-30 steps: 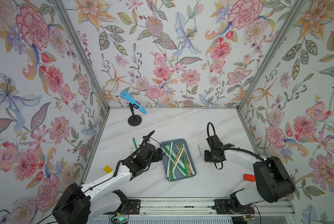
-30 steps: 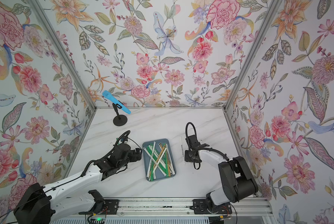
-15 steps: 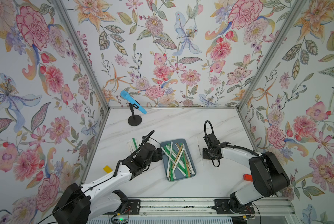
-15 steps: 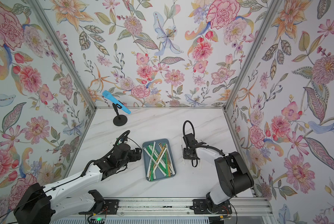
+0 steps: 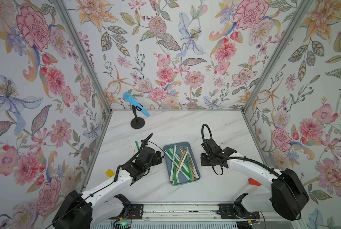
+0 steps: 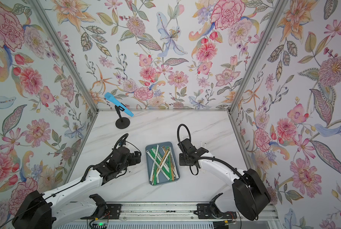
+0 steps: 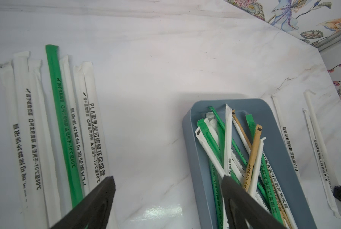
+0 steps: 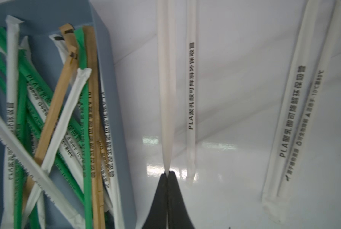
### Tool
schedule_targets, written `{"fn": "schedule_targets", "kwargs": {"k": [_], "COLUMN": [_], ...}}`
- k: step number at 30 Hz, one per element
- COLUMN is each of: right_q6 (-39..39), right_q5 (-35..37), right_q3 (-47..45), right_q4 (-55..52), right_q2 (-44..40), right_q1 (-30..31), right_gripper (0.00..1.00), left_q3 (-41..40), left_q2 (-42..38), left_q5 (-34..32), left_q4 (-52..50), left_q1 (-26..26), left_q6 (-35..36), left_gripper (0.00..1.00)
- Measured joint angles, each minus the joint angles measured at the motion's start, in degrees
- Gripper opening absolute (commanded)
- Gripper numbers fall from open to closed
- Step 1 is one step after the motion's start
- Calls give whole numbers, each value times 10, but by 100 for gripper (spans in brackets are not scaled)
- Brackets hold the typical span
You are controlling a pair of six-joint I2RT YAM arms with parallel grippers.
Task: Put the straws into the storage box
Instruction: Pick up the straw from the center of the board, then place the straw in the storage box.
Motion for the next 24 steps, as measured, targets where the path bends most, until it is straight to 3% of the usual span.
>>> {"fn": "schedule_targets", "kwargs": {"k": [10, 19, 20, 24], "right_q6": [47, 56, 56, 66], "right_q5": [-40, -62, -64, -71], "right_q3": [33, 36, 36, 35], "right_q4": [-2, 7, 9, 17], "right_q2": [15, 79, 85, 90], "right_q1": [97, 122, 121, 121], "right_gripper": [3, 6, 9, 46], "left_q3": [-29, -33, -33, -33], "left_q2": [-2, -2, -2, -2], "left_q5": [4, 6, 6, 7], "left_q4": [1, 5, 5, 5], "left_q1": [28, 29, 29, 29], "left_q6": [0, 0, 0, 2], "left_gripper": [88, 88, 88, 88]}}
